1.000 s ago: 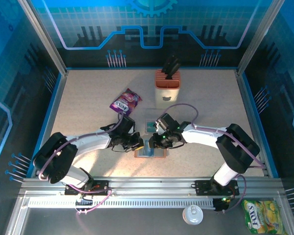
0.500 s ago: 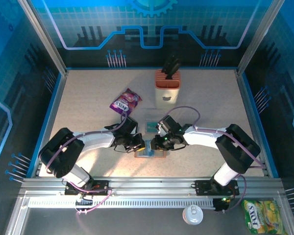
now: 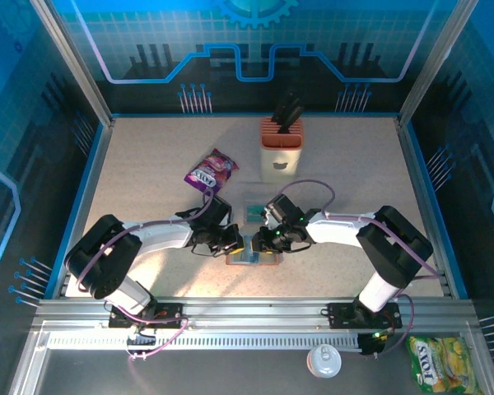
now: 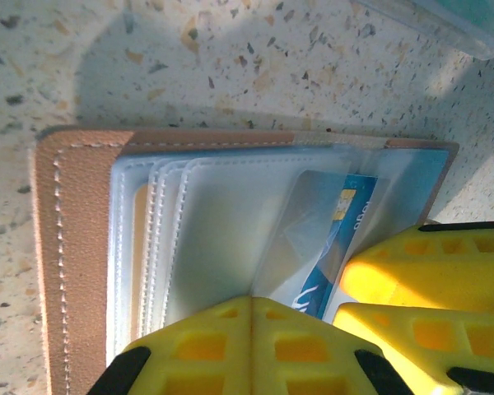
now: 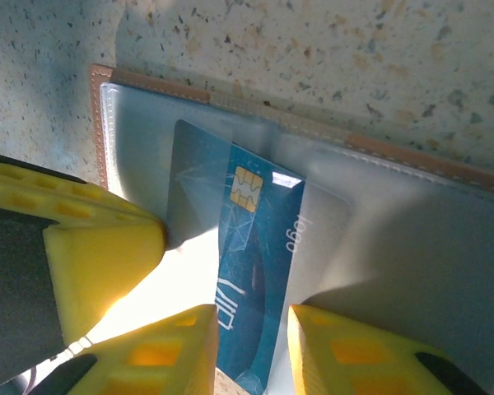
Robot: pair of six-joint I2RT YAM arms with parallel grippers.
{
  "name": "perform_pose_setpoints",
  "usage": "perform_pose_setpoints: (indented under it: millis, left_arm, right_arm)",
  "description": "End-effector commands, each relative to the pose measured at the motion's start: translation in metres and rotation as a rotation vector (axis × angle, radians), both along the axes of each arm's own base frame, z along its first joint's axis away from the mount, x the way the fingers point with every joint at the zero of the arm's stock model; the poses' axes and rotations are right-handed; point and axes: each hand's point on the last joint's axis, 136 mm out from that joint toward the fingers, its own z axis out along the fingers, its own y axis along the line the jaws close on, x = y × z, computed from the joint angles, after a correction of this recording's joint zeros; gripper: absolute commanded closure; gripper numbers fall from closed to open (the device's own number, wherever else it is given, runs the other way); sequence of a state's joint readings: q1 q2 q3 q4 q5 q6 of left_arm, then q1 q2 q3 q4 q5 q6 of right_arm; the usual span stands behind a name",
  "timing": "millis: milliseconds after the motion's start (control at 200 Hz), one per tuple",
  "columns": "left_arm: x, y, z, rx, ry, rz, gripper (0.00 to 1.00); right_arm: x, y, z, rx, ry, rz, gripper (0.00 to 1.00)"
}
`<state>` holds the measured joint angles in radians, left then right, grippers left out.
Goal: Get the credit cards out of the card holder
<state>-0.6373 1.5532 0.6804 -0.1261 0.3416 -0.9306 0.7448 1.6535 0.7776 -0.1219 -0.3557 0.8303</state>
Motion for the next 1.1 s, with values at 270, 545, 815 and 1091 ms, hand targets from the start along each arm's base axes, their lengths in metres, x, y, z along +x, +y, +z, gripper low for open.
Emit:
perform_pose_setpoints:
  millis: [270, 545, 815, 1091]
  left_arm:
    - [-0.004, 0.011, 0.002, 0.054, 0.003, -0.02, 0.93]
    - [-0.003, 0.013, 0.004, 0.072, -0.005, -0.02, 0.93]
    - [-0.003, 0.013, 0.005, 0.066, -0.009, -0.019, 0.93]
    - [-0.003, 0.012, 0.003, 0.062, -0.005, -0.025, 0.93]
  right_arm:
    - [-0.002, -0.01, -0.008, -0.061, 0.018, -0.01, 0.68]
    - [0.003, 0.002, 0.015, -0.013, -0.03, 0.009, 0.68]
    - [0.004, 0.015, 0.023, -0.003, -0.038, 0.041, 0.68]
    - [0.006, 0.025, 0.014, -0.017, -0.018, 0.061, 0.68]
